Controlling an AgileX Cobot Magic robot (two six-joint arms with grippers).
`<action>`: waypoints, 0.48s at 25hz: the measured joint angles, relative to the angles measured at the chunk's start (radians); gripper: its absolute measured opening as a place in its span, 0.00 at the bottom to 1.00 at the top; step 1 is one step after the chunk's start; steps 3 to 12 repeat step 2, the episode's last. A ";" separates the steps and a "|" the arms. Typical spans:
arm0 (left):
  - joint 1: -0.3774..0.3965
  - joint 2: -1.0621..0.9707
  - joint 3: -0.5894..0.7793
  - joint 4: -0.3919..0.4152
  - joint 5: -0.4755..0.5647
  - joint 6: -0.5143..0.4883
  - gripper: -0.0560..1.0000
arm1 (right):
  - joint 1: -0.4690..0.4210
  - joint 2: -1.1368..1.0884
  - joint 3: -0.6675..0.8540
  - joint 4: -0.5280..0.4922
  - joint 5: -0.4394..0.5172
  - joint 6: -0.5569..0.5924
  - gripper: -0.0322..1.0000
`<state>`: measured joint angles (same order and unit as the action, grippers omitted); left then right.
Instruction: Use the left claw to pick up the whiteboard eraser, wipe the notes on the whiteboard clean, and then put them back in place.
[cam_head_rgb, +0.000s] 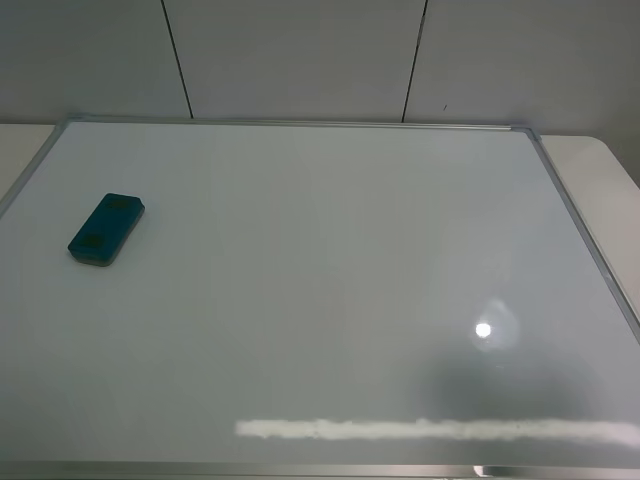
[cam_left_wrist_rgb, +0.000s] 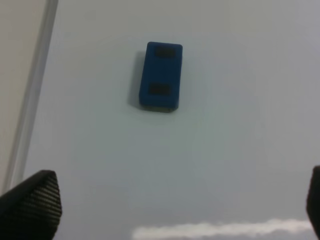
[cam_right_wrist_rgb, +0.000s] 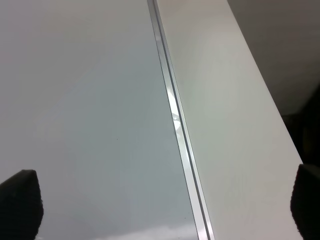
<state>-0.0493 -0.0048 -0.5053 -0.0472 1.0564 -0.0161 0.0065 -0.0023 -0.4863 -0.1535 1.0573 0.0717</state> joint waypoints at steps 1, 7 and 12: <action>0.007 0.000 0.000 0.000 0.000 0.000 0.99 | 0.000 0.000 0.000 0.000 0.000 0.000 0.99; 0.020 0.000 0.000 0.001 0.000 0.000 0.99 | 0.000 0.000 0.000 0.000 0.000 0.000 0.99; 0.020 0.000 0.000 0.001 0.000 0.000 0.99 | 0.000 0.000 0.000 0.000 0.000 0.000 0.99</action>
